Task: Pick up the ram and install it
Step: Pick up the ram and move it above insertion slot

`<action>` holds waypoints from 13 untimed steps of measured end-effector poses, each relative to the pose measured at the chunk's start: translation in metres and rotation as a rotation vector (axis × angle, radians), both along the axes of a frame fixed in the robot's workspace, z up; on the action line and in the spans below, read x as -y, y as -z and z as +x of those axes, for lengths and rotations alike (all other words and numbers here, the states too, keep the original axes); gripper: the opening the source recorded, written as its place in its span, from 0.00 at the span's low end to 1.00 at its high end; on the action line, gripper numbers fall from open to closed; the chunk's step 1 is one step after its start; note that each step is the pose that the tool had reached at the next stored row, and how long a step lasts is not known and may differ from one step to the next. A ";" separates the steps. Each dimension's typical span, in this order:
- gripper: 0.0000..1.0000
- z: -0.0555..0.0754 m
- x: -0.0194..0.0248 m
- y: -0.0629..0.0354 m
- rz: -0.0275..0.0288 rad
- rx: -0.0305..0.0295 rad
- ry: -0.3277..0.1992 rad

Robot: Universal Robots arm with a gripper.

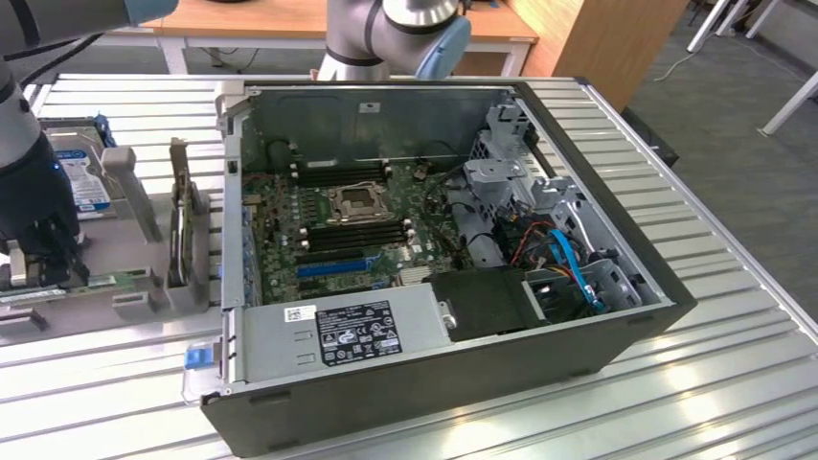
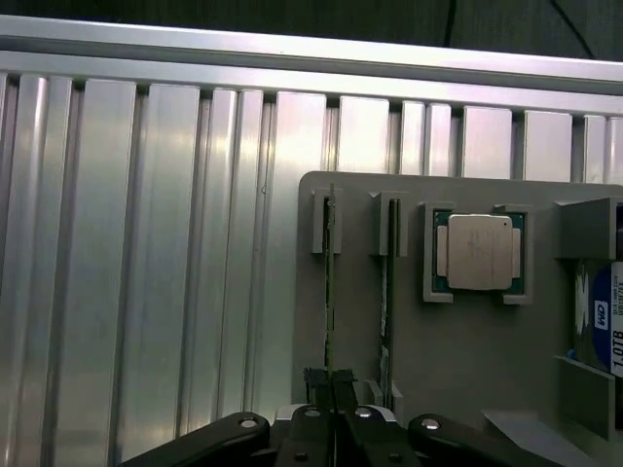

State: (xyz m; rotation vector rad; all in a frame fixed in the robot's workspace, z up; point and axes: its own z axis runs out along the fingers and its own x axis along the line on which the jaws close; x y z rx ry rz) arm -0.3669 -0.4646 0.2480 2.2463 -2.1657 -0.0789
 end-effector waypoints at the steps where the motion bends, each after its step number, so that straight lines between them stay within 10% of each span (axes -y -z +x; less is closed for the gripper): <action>1: 0.12 0.000 0.0000 -0.0019 0.0000 0.0000 0.001; 13: 0.12 0.000 0.0000 -0.0303 0.0000 0.0001 0.011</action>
